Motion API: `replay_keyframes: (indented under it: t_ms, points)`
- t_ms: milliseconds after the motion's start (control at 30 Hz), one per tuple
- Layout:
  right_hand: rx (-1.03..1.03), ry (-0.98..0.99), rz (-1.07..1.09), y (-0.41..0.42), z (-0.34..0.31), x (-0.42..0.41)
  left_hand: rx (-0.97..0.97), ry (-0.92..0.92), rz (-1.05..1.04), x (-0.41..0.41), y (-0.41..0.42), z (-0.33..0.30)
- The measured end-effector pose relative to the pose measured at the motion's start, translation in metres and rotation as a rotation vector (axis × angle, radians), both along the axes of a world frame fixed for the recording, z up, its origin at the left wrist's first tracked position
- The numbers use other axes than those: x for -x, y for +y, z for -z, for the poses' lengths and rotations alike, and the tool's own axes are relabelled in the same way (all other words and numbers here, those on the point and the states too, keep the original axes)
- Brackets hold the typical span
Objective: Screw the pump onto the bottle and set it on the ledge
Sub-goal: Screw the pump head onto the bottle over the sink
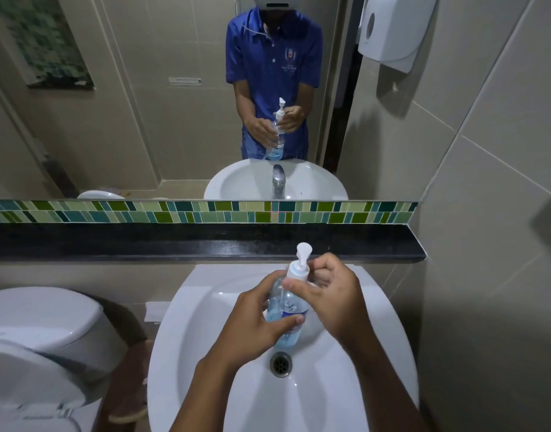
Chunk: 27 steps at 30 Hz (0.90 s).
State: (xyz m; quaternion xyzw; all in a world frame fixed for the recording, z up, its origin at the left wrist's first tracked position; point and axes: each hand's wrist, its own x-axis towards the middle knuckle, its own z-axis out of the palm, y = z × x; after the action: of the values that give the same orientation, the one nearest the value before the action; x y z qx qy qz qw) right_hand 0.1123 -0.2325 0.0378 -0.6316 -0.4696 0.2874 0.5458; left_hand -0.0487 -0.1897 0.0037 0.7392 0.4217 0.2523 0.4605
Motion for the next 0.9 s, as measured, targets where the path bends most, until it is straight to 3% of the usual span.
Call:
replay_keyframes:
  t_ms: [100, 200, 400, 600, 900]
  points:
    - [0.013, 0.246, -0.322, -0.001, -0.008, -0.017, 0.029, 0.023, 0.056, 0.004, 0.002, 0.001]
    - [0.062, 0.174, -0.444, -0.004, -0.011, -0.023, 0.052, 0.036, 0.068, 0.004, 0.0, 0.002]
    - [-0.037, 0.115, -0.173, -0.002, -0.001, -0.009, 0.087, 0.03, 0.035, 0.005, -0.002, 0.005]
    - [0.106, 0.062, -0.436, -0.003, -0.002, -0.019, 0.108, 0.023, 0.068, 0.011, 0.003, 0.005]
    - [-0.018, 0.052, -0.157, -0.003, 0.005, 0.005, 0.09, -0.049, -0.007, 0.004, -0.002, 0.011]
